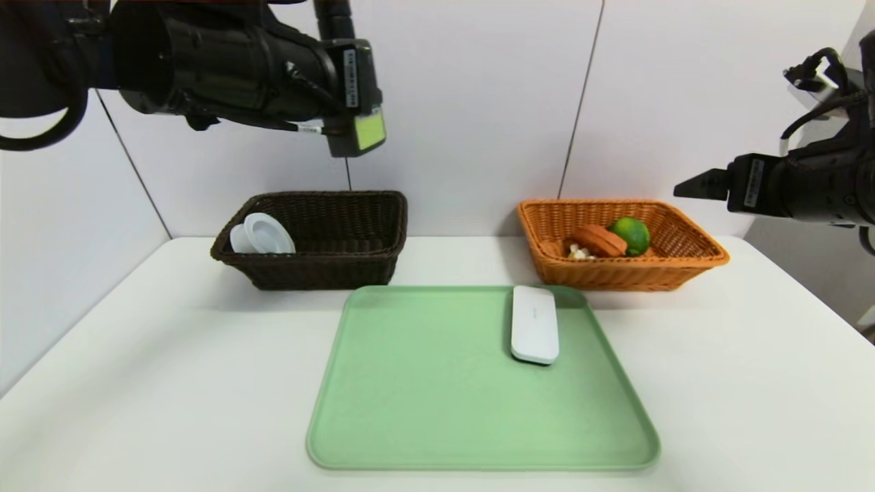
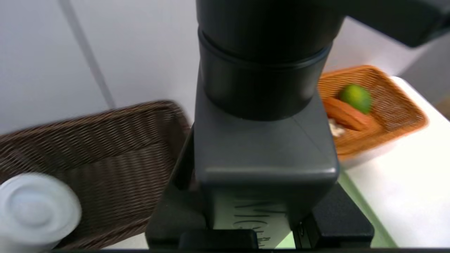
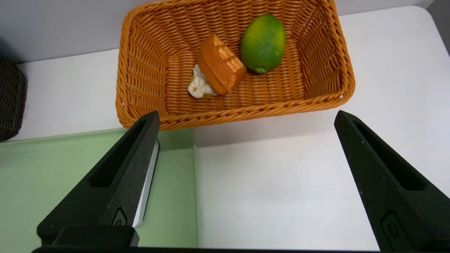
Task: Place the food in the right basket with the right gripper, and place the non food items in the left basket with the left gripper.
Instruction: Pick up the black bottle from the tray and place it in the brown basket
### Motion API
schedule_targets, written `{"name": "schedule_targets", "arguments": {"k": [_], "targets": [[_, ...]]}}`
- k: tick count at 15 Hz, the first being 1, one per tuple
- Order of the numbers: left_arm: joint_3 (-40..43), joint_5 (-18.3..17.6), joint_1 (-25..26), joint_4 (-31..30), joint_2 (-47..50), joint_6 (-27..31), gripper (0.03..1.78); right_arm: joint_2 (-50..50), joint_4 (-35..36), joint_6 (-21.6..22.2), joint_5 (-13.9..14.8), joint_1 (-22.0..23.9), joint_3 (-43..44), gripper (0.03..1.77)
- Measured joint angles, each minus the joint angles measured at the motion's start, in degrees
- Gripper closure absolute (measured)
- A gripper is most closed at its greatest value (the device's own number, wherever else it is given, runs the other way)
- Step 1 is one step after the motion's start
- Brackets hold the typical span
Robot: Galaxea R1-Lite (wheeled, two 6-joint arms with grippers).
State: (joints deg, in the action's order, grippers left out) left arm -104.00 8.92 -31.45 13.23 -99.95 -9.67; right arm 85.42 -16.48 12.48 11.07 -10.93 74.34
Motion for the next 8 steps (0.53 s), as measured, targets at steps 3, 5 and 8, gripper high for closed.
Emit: {"name": "schedule_targets", "arguments": {"k": [3,5,8], "targets": [[2.99,-2.62,7.23,-0.13,0.04,-1.66,1.20,-1.79,-0.05,-0.04,-0.02,-0.35,-1.29,0.09],[5.38,-4.46,11.62,-1.44,-0.27,-1.85,1.20,-2.45,0.06,-0.06,0.01,-1.29,-1.72,0.09],[10.07,-5.13,16.35,-6.36,-2.41,-1.85,1.20,-2.82,0.06,-0.04,0.01,-2.65,-1.94,0.09]]}}
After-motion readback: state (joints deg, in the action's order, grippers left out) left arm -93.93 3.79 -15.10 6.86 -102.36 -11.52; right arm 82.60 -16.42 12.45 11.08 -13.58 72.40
